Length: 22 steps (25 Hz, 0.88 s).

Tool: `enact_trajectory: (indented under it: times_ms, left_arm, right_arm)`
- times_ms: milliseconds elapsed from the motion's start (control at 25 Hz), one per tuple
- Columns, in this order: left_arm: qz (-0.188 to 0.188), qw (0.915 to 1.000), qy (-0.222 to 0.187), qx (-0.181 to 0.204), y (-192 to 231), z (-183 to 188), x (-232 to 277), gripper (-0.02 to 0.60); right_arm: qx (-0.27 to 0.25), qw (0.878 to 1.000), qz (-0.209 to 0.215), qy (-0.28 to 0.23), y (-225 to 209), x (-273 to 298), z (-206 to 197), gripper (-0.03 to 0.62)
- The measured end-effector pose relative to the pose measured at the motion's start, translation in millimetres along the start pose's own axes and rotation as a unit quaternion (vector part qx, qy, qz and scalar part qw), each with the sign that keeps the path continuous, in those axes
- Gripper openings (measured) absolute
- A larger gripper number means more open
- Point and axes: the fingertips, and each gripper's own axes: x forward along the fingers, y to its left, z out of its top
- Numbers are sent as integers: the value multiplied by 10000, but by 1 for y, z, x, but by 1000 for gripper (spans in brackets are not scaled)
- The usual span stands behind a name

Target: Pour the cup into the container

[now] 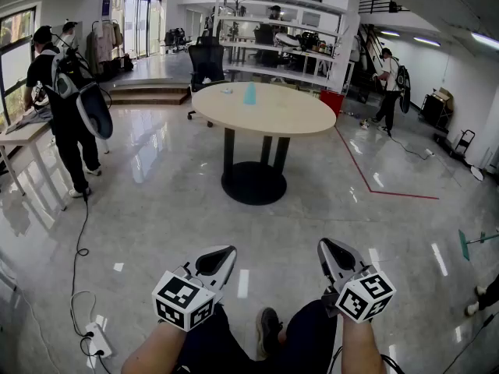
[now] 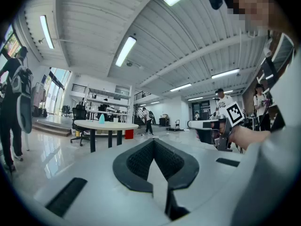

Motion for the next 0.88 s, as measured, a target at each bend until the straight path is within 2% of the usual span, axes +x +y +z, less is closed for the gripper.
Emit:
enact_trajectory:
  times_ms: [120, 320, 520, 880]
  left_arm:
    - [-5, 10000, 2, 92, 16, 1, 21, -2]
    - [-95, 9998, 189, 9, 37, -10, 53, -2]
    - [-66, 9998, 177, 36, 62, -3, 86, -2]
    - [104, 9999, 118, -64, 127, 3, 138, -2]
  right_arm:
    - [-8, 10000, 1, -52, -11, 19, -2, 6]
    - [207, 9998, 31, -57, -34, 55, -16, 6]
    - [299, 9994, 52, -149, -60, 91, -16, 6]
    - [154, 9992, 370, -10, -90, 178, -12, 6]
